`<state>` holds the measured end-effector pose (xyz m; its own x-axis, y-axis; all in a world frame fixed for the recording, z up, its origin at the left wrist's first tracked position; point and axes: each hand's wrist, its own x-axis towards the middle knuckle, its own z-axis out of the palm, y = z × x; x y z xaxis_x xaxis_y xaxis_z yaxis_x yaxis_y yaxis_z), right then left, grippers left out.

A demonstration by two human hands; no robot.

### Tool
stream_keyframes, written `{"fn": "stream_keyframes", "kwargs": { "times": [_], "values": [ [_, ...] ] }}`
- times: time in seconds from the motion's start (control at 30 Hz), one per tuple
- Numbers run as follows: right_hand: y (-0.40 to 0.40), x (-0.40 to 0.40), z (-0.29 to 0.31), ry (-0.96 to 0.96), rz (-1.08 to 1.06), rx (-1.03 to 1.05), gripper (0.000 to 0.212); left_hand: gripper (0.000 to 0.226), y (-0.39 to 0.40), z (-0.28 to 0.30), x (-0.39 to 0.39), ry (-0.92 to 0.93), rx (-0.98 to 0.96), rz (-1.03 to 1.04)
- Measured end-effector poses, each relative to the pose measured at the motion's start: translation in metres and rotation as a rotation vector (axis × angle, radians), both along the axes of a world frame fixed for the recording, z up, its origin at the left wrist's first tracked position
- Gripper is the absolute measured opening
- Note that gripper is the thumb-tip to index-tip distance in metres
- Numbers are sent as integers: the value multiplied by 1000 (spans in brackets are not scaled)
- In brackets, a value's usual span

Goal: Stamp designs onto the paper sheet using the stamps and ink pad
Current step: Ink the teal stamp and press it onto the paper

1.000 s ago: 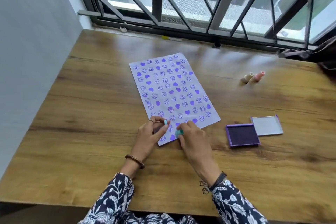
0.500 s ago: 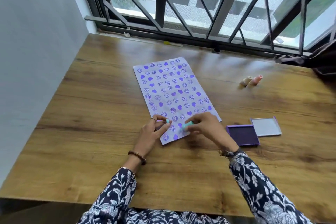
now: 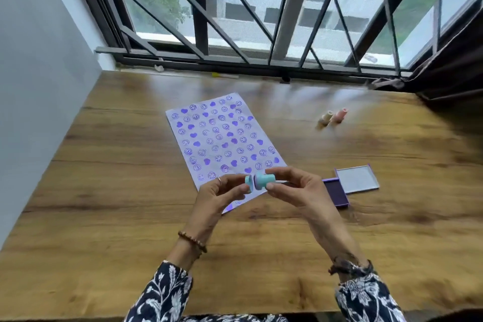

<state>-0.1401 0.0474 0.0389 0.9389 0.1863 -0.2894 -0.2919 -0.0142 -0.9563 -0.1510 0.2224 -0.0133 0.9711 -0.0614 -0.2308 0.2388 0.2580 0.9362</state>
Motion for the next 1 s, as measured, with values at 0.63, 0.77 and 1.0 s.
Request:
{"fn": "stream_keyframes", "kwargs": {
  "times": [0.63, 0.77, 1.0],
  "values": [
    [-93, 3, -15, -33, -150, -59, 22, 20, -88, -16, -9, 48, 259, -140],
    [-106, 0, -25, -7, -157, -63, 20, 22, -108, -26, -18, 38, 353, -163],
    [-122, 2, -32, 40, -164, -89, 21, 20, -122, -32, -18, 44, 426, -170]
  ]
}}
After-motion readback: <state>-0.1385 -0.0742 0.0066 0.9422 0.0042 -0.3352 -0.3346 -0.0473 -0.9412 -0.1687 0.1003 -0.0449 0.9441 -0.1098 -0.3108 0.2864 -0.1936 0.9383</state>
